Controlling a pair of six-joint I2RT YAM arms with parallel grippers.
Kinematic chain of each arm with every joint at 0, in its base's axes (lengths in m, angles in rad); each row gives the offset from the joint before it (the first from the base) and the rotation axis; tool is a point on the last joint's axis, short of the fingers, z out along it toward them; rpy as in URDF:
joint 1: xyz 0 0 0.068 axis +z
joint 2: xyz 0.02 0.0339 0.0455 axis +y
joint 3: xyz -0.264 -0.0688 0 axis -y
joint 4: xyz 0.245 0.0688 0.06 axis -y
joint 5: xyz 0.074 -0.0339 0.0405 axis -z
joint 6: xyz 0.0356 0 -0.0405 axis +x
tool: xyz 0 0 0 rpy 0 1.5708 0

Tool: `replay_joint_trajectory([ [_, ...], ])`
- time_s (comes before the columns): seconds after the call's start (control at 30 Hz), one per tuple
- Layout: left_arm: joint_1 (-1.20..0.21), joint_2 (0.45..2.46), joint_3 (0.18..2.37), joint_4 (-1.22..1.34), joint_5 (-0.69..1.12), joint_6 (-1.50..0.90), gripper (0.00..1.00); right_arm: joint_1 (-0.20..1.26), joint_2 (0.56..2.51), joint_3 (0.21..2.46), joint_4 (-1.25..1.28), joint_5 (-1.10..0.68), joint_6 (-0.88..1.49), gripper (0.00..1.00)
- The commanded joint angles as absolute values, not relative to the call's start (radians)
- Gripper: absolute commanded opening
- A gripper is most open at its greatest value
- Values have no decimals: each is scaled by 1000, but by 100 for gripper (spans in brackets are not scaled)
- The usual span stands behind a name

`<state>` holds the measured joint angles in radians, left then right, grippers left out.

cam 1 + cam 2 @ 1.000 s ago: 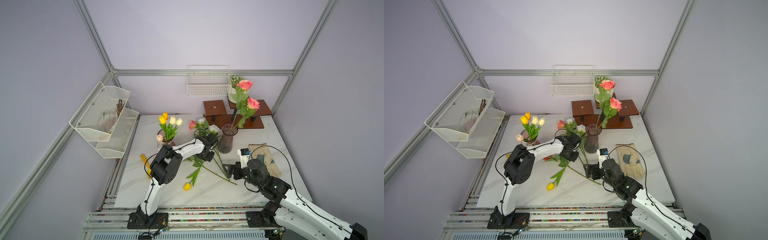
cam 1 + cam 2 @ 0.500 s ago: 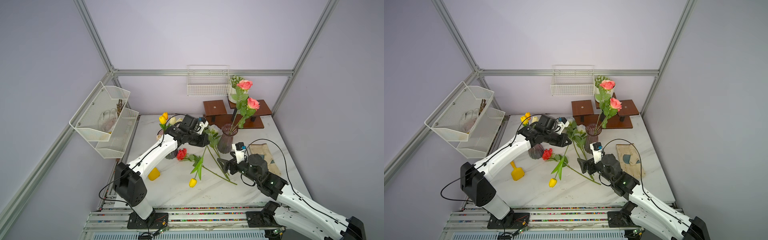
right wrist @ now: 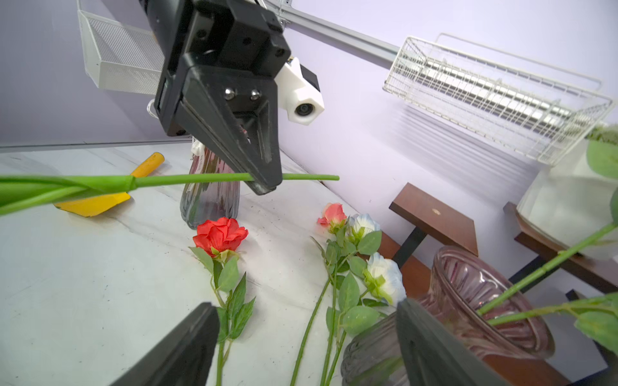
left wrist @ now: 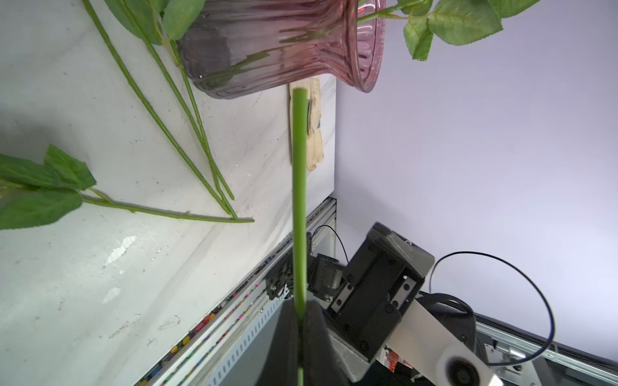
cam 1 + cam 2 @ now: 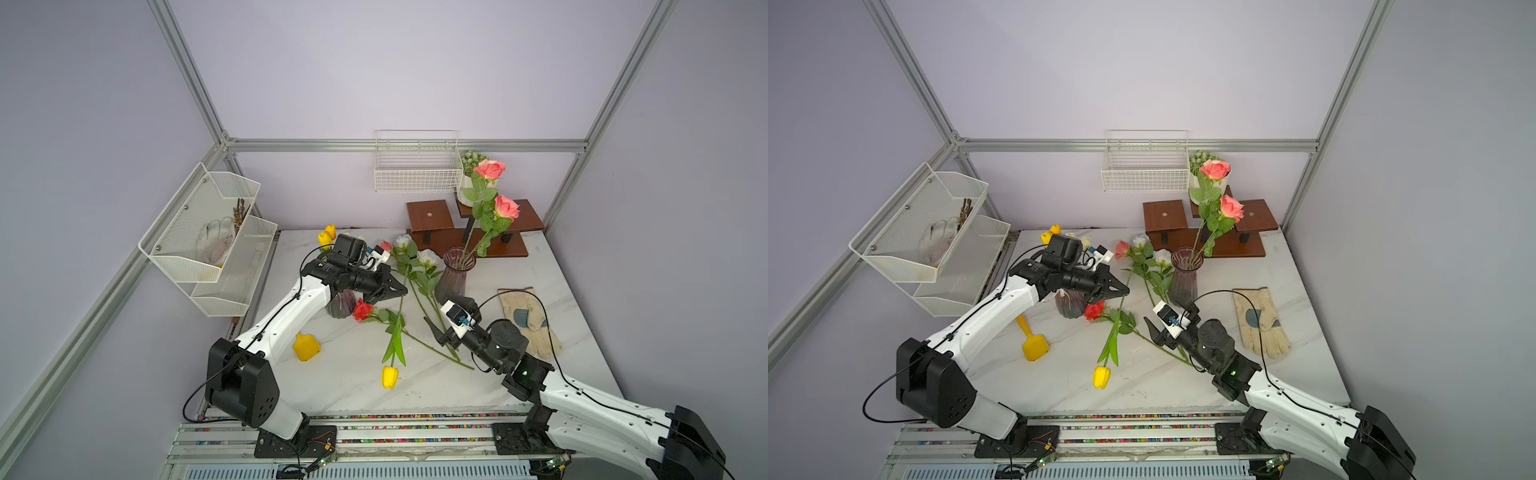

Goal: Arrange the flowers in different vases according to their variety
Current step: Pick up the flower at the center of the board.

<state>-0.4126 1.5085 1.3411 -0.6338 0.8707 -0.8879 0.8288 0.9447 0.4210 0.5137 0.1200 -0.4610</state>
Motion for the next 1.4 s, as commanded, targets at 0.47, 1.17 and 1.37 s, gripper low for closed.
replay_joint_trajectory([
  [0.47,-408,1422,1123,-276,1025,-1281,0,903,1149,472,891,-110,-870,54],
  [1.17,-409,1423,1090,-230,1044,-1298,0,908,1195,520,771,-160,-873,31],
  [1.37,-410,1423,1070,-226,1040,-1303,0,913,1253,554,793,-164,-873,38],
])
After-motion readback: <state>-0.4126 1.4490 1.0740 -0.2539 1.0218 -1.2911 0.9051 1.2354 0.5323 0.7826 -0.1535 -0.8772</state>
